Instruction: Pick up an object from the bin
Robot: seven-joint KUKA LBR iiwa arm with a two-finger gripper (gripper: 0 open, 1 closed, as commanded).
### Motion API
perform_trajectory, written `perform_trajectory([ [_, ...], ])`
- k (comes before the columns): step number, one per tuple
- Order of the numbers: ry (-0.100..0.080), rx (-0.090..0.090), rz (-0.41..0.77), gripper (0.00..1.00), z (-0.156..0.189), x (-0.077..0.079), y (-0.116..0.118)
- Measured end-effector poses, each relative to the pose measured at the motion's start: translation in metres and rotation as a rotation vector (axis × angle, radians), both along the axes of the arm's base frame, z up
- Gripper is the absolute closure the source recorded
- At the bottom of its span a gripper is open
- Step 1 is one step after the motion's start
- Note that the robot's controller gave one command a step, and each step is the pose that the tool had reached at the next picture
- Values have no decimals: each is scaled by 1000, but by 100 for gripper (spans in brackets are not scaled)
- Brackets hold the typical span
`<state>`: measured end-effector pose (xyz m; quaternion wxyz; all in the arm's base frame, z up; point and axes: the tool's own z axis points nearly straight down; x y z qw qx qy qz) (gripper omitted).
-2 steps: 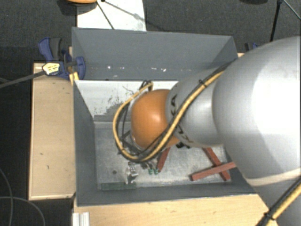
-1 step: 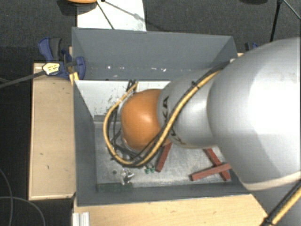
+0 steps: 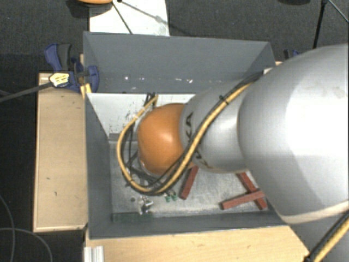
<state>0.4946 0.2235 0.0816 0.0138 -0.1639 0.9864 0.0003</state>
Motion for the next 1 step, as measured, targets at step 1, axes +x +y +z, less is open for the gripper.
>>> perform_trajectory([
  [1, 24, -4, 113, 0, 18, 14, -35],
])
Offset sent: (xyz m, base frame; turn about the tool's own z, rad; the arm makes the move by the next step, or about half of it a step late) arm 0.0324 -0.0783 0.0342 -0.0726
